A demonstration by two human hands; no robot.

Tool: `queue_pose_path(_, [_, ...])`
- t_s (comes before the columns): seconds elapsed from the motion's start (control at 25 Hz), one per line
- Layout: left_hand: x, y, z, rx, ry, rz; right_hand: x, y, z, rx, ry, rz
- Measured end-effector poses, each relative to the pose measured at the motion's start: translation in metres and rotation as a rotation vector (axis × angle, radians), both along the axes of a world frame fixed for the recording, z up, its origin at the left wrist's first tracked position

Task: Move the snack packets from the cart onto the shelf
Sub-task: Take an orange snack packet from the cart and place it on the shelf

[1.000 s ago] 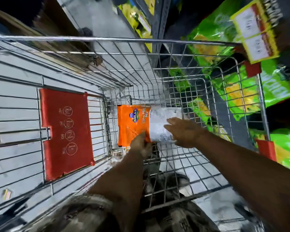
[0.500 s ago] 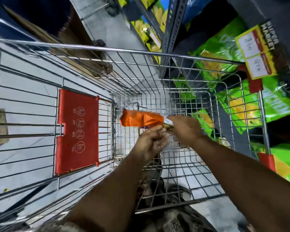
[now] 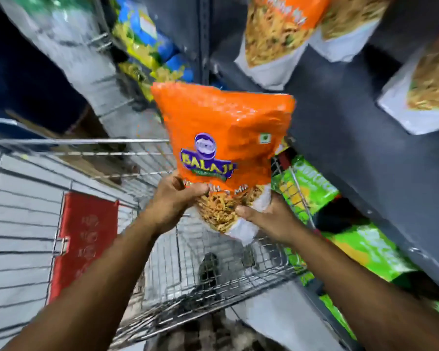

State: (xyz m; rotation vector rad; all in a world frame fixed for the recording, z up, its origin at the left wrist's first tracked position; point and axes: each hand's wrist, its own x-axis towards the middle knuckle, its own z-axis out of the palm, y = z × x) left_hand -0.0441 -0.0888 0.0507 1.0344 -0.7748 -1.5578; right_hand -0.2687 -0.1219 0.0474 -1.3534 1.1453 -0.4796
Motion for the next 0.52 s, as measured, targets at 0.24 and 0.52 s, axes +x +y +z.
queue_pose_path(0.24, [-0.082,-0.084,0.1,-0.335,-0.217,-0.149,-0.042,-0.014,0.095,-0.423,-0.126,-0.412])
queue_pose_path(0.52, [-0.164,-0.174,0.131,-0.377,-0.234,-0.272,-0.102,-0.085,0.121,-0.55,-0.018,-0.754])
